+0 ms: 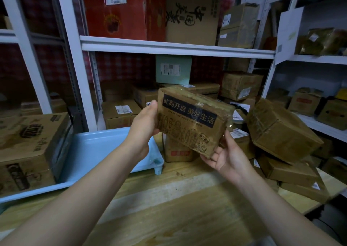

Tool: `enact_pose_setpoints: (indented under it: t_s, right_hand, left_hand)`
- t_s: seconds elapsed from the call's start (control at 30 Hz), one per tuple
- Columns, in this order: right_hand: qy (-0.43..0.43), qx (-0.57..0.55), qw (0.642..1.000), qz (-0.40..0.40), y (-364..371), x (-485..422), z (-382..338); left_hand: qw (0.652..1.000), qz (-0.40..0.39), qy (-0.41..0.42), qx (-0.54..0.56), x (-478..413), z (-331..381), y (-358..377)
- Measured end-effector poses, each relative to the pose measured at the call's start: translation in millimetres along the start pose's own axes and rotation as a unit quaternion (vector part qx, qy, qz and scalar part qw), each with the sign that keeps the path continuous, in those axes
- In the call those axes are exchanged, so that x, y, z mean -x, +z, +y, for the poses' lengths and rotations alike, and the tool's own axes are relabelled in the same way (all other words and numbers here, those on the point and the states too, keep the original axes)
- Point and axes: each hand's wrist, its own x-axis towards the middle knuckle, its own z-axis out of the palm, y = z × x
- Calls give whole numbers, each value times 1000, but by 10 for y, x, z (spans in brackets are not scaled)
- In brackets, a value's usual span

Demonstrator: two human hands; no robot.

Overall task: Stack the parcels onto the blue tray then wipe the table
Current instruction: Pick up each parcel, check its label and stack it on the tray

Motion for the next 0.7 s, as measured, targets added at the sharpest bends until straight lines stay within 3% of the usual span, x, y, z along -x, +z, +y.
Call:
enact_pose_setpoints:
  t_s: [0.4,0.7]
  right_hand:
    - [-32,-43,998,-36,27,19,15]
    - [-17,-25,997,-69,-27,-23,47]
  left_hand:
    - [999,-35,-36,11,70,-30,-2]
    - [995,9,-39,89,27,-99,6]
